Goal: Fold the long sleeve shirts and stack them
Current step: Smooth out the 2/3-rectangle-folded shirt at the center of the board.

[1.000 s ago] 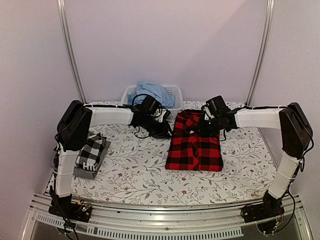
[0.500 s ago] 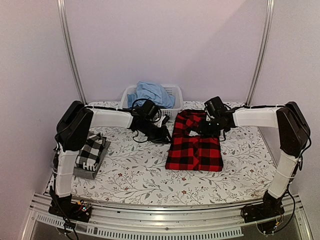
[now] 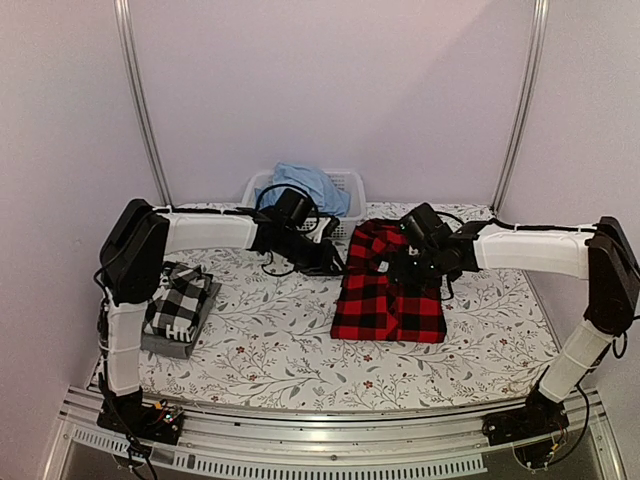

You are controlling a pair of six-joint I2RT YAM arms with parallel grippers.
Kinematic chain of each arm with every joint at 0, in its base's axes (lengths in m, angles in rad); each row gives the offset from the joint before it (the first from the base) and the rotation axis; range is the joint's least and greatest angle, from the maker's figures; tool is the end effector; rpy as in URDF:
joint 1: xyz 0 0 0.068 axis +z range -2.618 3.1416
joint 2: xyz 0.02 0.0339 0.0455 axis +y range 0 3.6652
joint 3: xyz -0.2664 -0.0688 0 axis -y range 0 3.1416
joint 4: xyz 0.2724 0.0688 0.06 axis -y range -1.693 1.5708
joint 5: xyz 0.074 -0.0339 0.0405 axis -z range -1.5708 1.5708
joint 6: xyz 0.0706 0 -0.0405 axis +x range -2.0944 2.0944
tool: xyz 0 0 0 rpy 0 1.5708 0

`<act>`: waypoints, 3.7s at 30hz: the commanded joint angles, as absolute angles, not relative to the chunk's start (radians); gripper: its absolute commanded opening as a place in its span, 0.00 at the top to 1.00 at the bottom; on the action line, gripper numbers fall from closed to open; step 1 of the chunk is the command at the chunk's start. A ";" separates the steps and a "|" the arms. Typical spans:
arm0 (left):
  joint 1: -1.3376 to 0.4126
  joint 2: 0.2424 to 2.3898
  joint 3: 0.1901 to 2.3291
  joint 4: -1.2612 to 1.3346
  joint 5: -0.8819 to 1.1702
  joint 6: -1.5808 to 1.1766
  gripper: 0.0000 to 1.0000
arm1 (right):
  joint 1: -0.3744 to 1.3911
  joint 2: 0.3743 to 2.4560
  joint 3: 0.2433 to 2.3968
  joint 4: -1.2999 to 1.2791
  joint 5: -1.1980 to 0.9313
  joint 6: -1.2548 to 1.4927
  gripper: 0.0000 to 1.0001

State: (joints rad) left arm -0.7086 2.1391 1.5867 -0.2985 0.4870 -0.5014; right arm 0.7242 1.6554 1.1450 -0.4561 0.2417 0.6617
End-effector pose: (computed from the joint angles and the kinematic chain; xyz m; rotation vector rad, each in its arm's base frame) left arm 0.3708 -0.3613 0.1436 0.5117 2.5663 -1.0901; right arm 0.3037 0.2461 0.1809 0.0166 2.5165 0.2658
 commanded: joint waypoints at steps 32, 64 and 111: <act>-0.753 2.082 1.564 -0.335 0.480 -0.483 0.77 | 0.497 1.732 1.061 -0.261 0.026 0.598 0.17; -1.014 2.469 1.874 -0.223 0.570 -0.620 0.77 | 0.595 1.400 0.845 -0.339 0.037 0.633 0.10; -0.801 1.929 1.185 -0.242 0.495 -0.515 0.77 | 0.676 1.216 0.452 -0.219 -0.078 0.910 0.52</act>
